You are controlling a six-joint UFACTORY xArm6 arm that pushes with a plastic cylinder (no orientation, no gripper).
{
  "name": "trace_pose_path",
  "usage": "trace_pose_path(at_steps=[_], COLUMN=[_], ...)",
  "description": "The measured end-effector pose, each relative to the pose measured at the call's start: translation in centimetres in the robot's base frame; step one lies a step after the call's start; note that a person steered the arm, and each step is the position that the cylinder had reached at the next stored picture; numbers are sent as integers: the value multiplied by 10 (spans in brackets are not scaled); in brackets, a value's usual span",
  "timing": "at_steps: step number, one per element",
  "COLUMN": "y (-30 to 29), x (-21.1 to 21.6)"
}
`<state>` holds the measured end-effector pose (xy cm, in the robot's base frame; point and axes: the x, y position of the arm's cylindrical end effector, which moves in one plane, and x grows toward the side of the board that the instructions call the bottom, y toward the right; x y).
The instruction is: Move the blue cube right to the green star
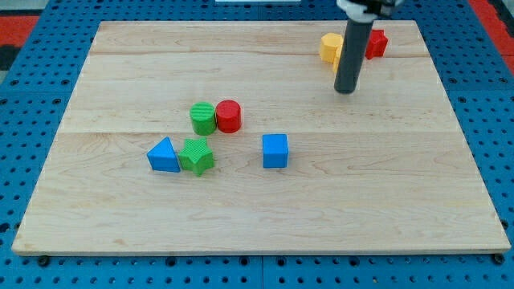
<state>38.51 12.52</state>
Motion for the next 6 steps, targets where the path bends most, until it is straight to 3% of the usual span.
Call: trace_pose_path(at_steps=[2, 4, 6], y=[-96, -215, -158], x=[87, 74, 52])
